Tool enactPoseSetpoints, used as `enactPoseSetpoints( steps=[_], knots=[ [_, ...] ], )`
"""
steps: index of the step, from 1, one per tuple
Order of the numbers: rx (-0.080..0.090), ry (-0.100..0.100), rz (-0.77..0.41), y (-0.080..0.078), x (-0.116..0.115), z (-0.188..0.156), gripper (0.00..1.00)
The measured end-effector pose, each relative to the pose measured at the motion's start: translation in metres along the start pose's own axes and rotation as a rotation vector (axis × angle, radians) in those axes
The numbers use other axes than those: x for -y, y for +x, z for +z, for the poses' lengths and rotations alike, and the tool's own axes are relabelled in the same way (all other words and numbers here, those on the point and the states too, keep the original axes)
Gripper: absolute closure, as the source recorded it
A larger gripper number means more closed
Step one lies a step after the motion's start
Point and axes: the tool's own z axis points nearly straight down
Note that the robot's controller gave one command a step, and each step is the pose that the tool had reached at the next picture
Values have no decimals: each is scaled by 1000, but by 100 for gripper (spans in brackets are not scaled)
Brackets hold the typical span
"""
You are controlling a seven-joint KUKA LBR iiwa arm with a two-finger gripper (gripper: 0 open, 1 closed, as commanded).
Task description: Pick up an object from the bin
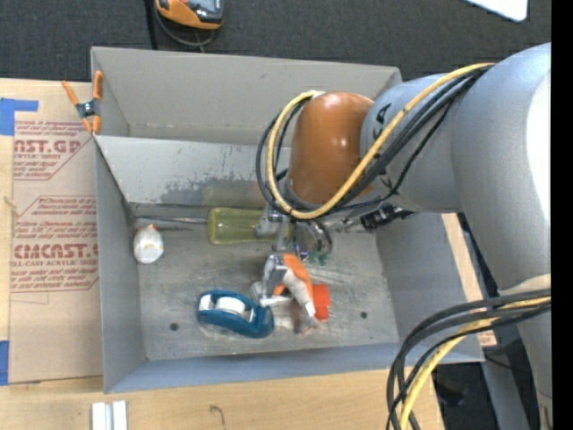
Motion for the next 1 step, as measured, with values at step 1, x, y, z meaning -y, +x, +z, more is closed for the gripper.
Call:
enactPoseSetpoints(
  steps=[1],
  knots=[
    [15, -15, 134, 18, 29, 36, 0]
  ],
)
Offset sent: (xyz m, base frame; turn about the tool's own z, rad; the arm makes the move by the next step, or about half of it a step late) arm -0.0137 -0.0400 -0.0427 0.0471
